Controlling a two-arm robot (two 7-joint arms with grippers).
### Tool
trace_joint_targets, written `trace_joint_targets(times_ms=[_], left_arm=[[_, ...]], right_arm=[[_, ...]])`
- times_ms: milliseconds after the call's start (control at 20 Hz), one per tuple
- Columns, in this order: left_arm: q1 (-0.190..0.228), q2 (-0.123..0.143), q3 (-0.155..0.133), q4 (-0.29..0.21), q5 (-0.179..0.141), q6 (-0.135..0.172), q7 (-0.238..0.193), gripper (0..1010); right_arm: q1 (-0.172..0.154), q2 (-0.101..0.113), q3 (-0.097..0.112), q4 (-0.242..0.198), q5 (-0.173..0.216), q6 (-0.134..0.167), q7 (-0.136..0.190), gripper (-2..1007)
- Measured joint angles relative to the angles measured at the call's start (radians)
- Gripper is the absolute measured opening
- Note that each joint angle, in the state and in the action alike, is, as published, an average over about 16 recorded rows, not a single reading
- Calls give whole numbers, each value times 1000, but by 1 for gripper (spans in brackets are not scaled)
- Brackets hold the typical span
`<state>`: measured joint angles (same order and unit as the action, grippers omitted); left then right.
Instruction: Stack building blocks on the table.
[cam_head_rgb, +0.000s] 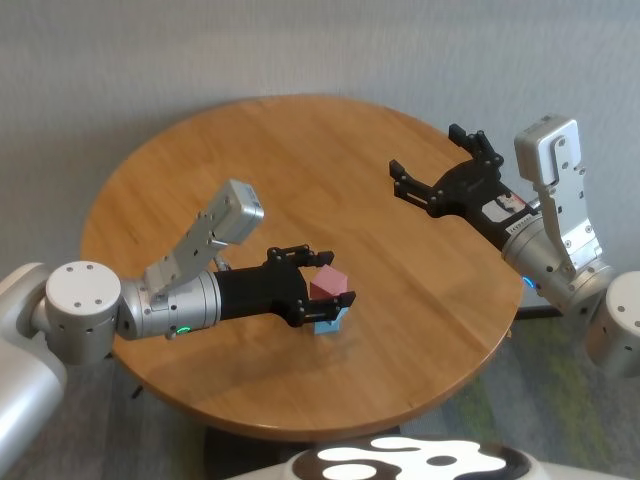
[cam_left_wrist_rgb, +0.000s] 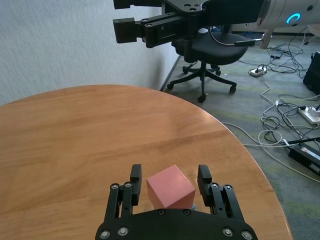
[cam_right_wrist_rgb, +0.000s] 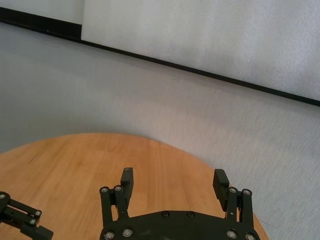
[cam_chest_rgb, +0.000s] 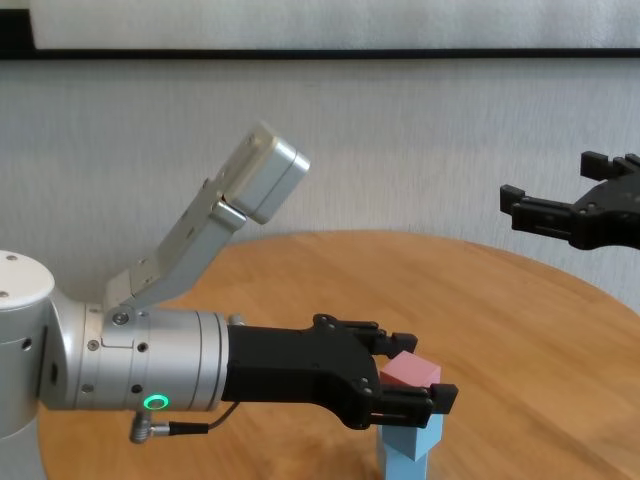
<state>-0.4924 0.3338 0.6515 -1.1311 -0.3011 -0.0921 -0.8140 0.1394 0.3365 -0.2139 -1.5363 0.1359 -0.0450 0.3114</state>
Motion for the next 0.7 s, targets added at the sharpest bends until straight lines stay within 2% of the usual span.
trace_joint_targets(times_ms=[150, 300, 500, 700], left_arm=[[8, 2, -9, -7, -16, -21, -1, 779], [22, 5, -27, -18, -42, -56, 6, 862], [52, 9, -63, -42, -78, -109, 46, 941], [90, 10, -109, -70, -109, -157, 106, 985]], right_arm=[[0, 0, 0, 0, 0, 0, 0, 1005], [0, 0, 0, 0, 0, 0, 0, 1005], [-1, -1, 0, -1, -1, -3, -4, 1005], [-5, -7, 3, -11, -4, -13, -17, 1005]])
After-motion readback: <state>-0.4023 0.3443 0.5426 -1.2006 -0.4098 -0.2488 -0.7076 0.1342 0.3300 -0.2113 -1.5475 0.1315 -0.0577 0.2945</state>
